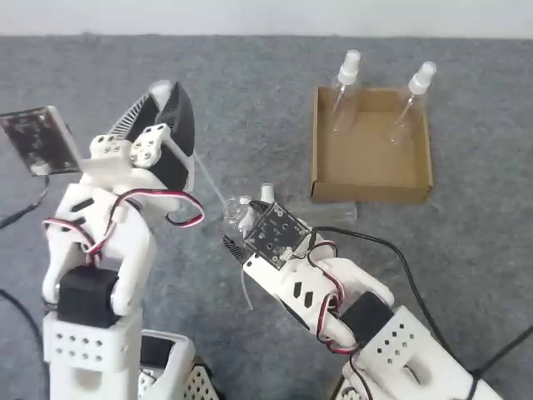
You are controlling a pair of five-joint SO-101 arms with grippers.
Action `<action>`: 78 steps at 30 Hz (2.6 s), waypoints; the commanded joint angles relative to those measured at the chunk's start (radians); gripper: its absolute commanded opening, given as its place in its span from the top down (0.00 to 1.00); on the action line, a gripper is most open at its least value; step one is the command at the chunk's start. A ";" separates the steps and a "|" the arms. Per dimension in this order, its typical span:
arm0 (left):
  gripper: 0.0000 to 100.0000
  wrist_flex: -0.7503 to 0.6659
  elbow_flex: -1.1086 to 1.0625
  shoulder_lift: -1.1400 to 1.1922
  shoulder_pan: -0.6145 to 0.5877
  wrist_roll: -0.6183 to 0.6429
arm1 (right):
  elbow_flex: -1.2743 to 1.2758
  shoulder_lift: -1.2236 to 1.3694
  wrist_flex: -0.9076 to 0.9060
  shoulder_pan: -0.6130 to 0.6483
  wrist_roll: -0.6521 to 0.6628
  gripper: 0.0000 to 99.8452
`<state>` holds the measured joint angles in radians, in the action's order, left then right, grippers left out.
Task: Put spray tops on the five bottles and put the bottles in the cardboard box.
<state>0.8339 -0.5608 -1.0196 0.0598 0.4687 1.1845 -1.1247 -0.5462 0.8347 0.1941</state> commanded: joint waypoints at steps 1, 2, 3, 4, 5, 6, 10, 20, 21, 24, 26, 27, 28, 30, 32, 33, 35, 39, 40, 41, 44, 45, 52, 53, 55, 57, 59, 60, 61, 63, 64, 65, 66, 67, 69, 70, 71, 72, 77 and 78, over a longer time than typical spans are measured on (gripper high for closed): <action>0.99 -0.026 -0.024 -0.020 0.008 0.012 | -0.012 -0.036 0.021 0.004 -0.009 0.99; 0.99 -0.025 -0.041 -0.020 0.015 0.012 | -0.011 -0.036 0.018 0.002 -0.005 0.99; 0.99 -0.023 -0.058 -0.021 0.023 0.009 | -0.005 -0.036 0.007 0.002 -0.003 0.99; 0.99 -0.020 -0.076 -0.021 0.028 0.009 | 0.002 -0.038 -0.002 0.004 -0.002 0.99; 0.99 -0.006 -0.090 -0.021 0.034 0.009 | 0.005 -0.038 -0.008 0.004 -0.002 0.99; 0.99 0.008 -0.107 -0.021 0.044 0.008 | 0.011 -0.038 -0.010 0.002 -0.002 0.99; 0.99 0.046 -0.159 -0.021 0.072 -0.014 | 0.038 -0.038 0.067 -0.002 -0.002 0.99; 0.99 0.048 -0.269 -0.023 0.091 -0.063 | 0.161 -0.038 0.331 -0.064 -0.009 0.99; 0.99 0.048 -0.278 -0.023 0.092 -0.063 | 0.167 -0.038 0.340 -0.070 -0.009 0.99; 0.99 0.048 -0.297 -0.023 0.123 -0.075 | 0.169 -0.036 0.340 -0.071 -0.009 0.99; 0.99 0.048 -0.311 -0.023 0.152 -0.112 | 0.169 -0.036 0.340 -0.071 -0.011 0.99; 0.99 0.048 -0.315 -0.023 0.164 -0.129 | 0.169 -0.036 0.338 -0.071 -0.011 0.99; 0.99 0.051 -0.317 -0.023 0.169 -0.137 | 0.169 -0.036 0.338 -0.071 -0.011 0.99; 0.99 0.083 -0.308 -0.023 0.172 -0.143 | 0.169 -0.036 0.335 -0.076 -0.011 0.99; 0.99 0.124 -0.285 -0.023 0.173 -0.143 | 0.169 -0.036 0.332 -0.076 -0.011 0.99; 0.98 0.144 -0.272 -0.023 0.173 -0.143 | 0.169 -0.036 0.332 -0.076 -0.011 0.99; 0.95 0.172 -0.242 -0.023 0.170 -0.143 | 0.169 -0.036 0.332 -0.076 -0.011 0.99; 0.86 0.224 -0.147 -0.023 0.169 -0.195 | 0.169 -0.031 0.331 -0.076 -0.011 0.99; 0.85 0.230 -0.122 -0.023 0.167 -0.222 | 0.169 -0.031 0.331 -0.076 -0.011 0.99; 0.85 0.235 -0.097 -0.021 0.155 -0.241 | 0.170 -0.030 0.331 -0.076 -0.011 0.99; 0.85 0.226 -0.042 -0.014 0.074 -0.258 | 0.170 -0.035 0.331 -0.076 -0.011 0.99; 0.85 0.219 -0.035 -0.014 0.048 -0.256 | 0.170 -0.036 0.331 -0.076 -0.011 0.99; 0.85 0.152 -0.081 -0.014 0.002 -0.281 | 0.170 -0.036 0.331 -0.076 -0.011 0.99; 0.85 0.144 -0.093 -0.014 -0.006 -0.285 | 0.170 -0.036 0.331 -0.076 -0.011 0.99; 0.85 0.138 -0.119 -0.014 -0.012 -0.292 | 0.170 -0.036 0.331 -0.076 -0.011 0.99; 0.86 0.149 -0.147 -0.018 -0.025 -0.290 | 0.170 -0.036 0.329 -0.076 -0.011 0.99; 0.88 0.158 -0.173 -0.020 -0.029 -0.290 | 0.170 -0.036 0.329 -0.076 -0.011 0.99; 0.90 0.158 -0.186 -0.020 -0.029 -0.290 | 0.170 -0.036 0.329 -0.076 -0.011 0.99; 0.91 0.153 -0.203 -0.020 -0.025 -0.292 | 0.170 -0.036 0.329 -0.074 -0.011 0.99; 0.93 0.152 -0.226 -0.020 0.006 -0.293 | 0.170 -0.036 0.329 -0.074 -0.011 0.99; 0.93 0.152 -0.237 -0.020 0.025 -0.293 | 0.170 -0.036 0.329 -0.074 -0.011 0.99; 0.93 0.152 -0.249 -0.020 0.049 -0.293 | 0.170 -0.036 0.329 -0.074 -0.011 0.99; 0.93 0.152 -0.259 -0.020 0.072 -0.293 | 0.170 -0.036 0.329 -0.074 -0.011 0.99; 0.93 0.152 -0.268 -0.020 0.092 -0.293 | 0.170 -0.036 0.329 -0.074 -0.011 0.99; 0.93 0.152 -0.275 -0.020 0.124 -0.293 | 0.170 -0.036 0.329 -0.074 -0.011 0.99; 0.93 0.152 -0.275 -0.020 0.129 -0.293 | 0.170 -0.036 0.329 -0.074 -0.011 0.99; 0.93 0.153 -0.275 -0.020 0.132 -0.293 | 0.170 -0.036 0.329 -0.074 -0.011 0.99; 0.93 0.153 -0.275 -0.020 0.132 -0.293 | 0.170 -0.036 0.329 -0.074 -0.011 0.99; 0.93 0.152 -0.272 -0.014 0.141 -0.296 | 0.183 -0.036 0.337 -0.071 -0.011 0.99; 0.93 0.152 -0.274 -0.014 0.141 -0.304 | 0.183 -0.036 0.337 -0.071 -0.011 0.99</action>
<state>0.9935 -0.8355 -1.0380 0.1795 0.1818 1.3886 -1.1308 -0.2424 0.7610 0.1926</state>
